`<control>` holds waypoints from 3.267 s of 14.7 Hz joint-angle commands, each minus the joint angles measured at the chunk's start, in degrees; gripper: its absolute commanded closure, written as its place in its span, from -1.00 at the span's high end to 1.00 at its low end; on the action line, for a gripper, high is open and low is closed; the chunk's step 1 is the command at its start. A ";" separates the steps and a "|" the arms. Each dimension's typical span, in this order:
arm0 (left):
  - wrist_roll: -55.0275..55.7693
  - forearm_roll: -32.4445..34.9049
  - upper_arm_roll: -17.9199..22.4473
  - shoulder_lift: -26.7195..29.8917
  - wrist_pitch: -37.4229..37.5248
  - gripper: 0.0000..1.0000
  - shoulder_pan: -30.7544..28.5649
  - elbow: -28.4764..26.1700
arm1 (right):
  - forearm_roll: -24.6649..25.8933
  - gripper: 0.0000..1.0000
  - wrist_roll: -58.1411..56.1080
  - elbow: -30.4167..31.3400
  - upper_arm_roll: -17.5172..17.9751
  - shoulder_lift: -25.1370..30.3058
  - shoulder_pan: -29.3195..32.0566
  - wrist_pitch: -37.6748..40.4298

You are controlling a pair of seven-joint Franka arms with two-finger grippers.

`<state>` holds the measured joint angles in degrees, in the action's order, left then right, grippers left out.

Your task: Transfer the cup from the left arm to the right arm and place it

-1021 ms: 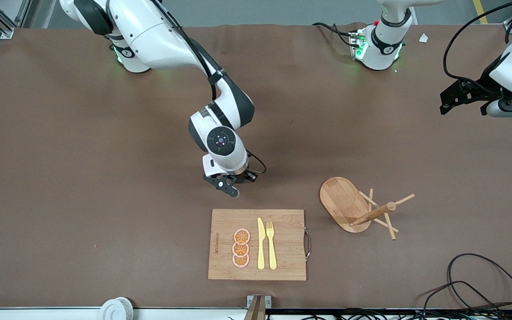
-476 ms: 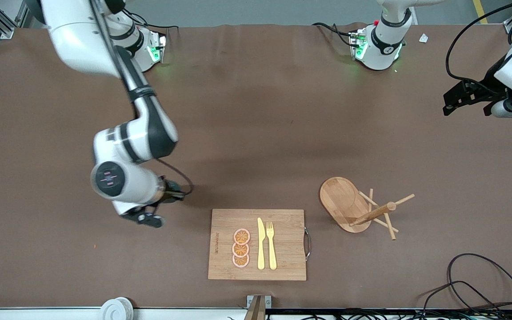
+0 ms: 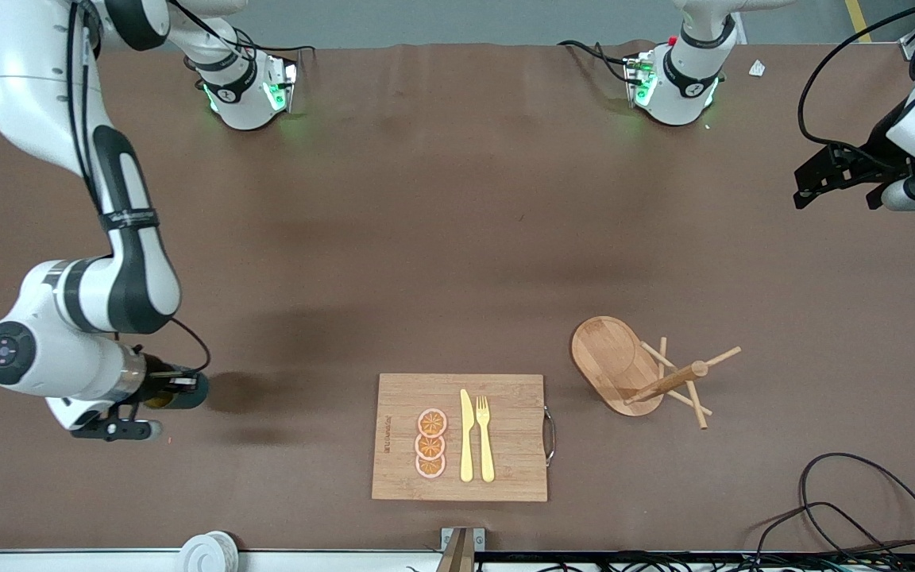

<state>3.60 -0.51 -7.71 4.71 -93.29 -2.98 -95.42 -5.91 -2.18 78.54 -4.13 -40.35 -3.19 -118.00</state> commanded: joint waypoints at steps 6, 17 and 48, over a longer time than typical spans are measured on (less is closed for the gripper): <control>-0.35 -0.20 1.56 1.36 2.67 1.00 -0.18 1.02 | 0.28 -0.17 -6.61 0.56 1.41 -3.85 4.51 -5.93; -1.22 -0.11 1.47 1.62 7.33 1.00 -0.18 2.25 | 1.16 1.00 -6.44 0.82 0.80 13.17 4.69 8.37; -1.40 0.06 -0.99 0.65 10.32 1.00 0.34 5.24 | 6.70 1.00 -1.16 12.16 0.00 39.91 2.40 17.19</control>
<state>2.92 -0.50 -8.74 5.81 -83.95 -2.66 -91.81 0.46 -4.08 92.17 -4.36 0.03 -1.79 -101.95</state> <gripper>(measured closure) 0.000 0.000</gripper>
